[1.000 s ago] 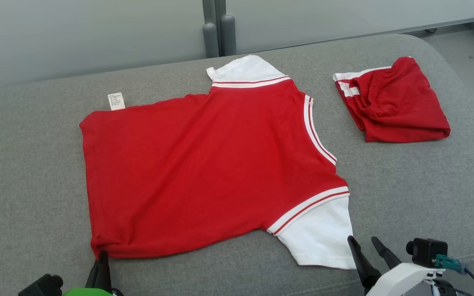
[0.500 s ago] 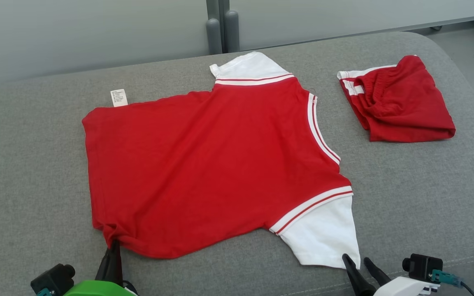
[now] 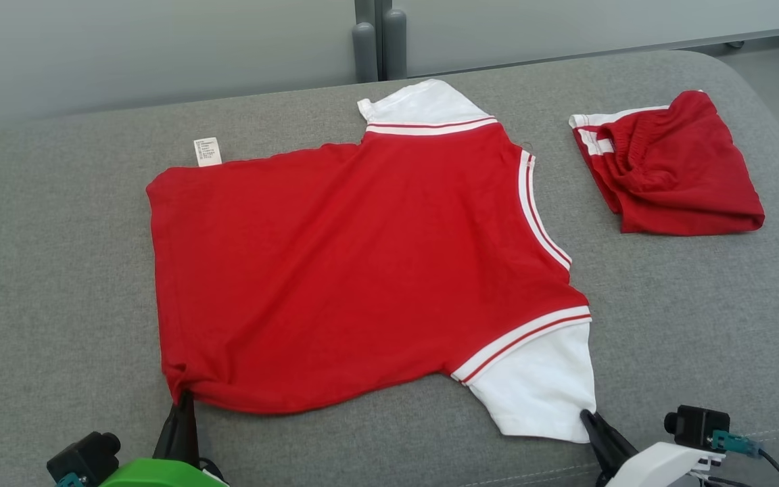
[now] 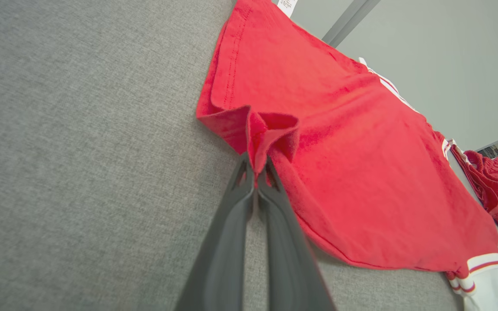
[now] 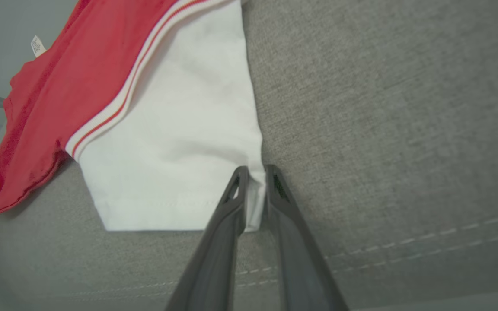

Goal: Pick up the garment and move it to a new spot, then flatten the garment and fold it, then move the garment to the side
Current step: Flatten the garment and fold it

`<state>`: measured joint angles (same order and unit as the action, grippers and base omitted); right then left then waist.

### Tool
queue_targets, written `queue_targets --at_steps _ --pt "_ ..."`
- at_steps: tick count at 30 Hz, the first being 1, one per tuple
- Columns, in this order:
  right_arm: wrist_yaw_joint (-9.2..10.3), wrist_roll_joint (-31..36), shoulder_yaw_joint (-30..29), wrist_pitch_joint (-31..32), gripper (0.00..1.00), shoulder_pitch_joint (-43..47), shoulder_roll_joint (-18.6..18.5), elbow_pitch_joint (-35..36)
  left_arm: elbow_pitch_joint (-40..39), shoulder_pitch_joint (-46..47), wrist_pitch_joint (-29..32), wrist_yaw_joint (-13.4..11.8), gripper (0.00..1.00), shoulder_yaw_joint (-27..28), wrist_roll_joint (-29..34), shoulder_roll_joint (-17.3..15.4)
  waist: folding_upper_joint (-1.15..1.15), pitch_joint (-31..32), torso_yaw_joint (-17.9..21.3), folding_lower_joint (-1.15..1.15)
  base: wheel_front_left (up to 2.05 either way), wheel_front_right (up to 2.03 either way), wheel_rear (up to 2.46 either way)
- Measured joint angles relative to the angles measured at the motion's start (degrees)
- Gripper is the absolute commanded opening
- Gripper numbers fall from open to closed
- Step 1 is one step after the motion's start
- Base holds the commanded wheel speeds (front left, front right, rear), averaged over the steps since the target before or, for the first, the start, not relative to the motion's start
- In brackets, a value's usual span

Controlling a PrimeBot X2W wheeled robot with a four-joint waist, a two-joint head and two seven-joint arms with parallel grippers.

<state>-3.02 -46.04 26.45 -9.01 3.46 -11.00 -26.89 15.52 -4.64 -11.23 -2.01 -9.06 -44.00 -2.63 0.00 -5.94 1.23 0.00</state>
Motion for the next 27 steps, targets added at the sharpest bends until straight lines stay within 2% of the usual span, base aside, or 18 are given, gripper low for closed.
queue_targets --at_steps 2,9,19,27 --pt "-0.62 0.0 0.0 0.0 0.00 -0.6 0.1 -0.1 -0.1 0.0 -0.2 0.0 0.00 0.1 0.0 0.0 0.00 0.0 -0.1 0.00 0.00 0.00 0.00" --pt "-2.29 -0.7 -0.1 -0.6 0.00 -3.5 0.9 2.3 -1.4 0.1 -0.9 0.0 0.00 1.4 0.0 0.0 0.00 0.2 0.6 0.00 0.00 0.00 0.00" --pt "-3.02 -0.9 -1.4 -1.1 0.00 -5.6 -3.3 9.0 -3.9 0.4 -1.4 0.0 0.00 1.5 0.0 0.0 0.00 0.9 2.0 0.00 0.00 0.00 0.00" --pt "-3.47 -2.7 -3.6 -1.1 0.00 -7.2 -4.9 13.6 -5.2 2.0 -1.5 0.0 0.00 1.5 0.1 0.0 0.00 1.3 1.2 0.00 0.00 0.00 0.00"
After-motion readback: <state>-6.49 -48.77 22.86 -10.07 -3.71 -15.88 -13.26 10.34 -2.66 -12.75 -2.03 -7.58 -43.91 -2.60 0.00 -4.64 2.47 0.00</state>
